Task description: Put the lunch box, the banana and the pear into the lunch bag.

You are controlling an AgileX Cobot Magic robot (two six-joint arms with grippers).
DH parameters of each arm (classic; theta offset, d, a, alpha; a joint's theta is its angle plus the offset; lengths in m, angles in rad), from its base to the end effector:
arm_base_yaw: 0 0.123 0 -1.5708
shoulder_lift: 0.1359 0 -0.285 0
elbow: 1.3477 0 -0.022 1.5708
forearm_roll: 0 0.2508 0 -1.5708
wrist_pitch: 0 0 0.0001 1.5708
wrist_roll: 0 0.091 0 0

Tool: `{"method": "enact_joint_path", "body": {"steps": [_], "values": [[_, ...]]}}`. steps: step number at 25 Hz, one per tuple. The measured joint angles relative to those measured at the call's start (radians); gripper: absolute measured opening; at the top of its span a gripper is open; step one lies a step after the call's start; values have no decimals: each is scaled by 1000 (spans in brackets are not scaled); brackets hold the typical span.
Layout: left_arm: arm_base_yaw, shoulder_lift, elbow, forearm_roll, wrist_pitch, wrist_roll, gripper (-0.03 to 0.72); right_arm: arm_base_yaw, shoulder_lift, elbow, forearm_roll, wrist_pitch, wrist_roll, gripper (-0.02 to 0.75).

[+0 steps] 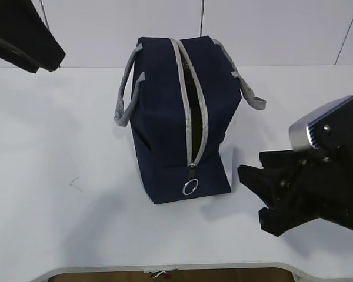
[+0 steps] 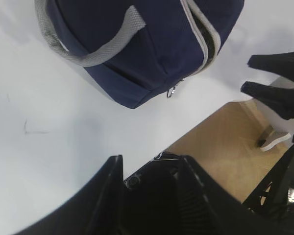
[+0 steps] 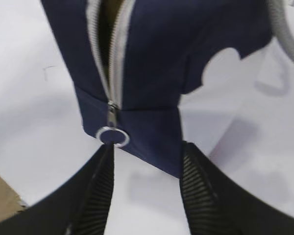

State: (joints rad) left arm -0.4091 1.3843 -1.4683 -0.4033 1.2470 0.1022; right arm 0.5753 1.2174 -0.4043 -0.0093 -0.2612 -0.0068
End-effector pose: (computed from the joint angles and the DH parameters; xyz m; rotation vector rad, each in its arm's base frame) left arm 0.2351 -0.1388 0.3987 0.6279 2.5706 -0.6519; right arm 0.1861 0.1210 0.2104 -0.5996 1.9643 0.3524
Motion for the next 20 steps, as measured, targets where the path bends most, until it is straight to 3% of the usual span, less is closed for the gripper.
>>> {"method": "enact_joint_path", "body": {"steps": [5,8,14,20], "values": [[0,0,0,-2,0,-2,287,0,83,0,-287,-136,280,363],[0,0,0,-3,0,-2,287,0,159,0,-374,-215,384,363],[0,0,0,-6,0,-2,286,0,308,0,-391,-348,436,363],[0,0,0,-5,2,-2,286,0,383,-2,-332,-371,438,363]]}}
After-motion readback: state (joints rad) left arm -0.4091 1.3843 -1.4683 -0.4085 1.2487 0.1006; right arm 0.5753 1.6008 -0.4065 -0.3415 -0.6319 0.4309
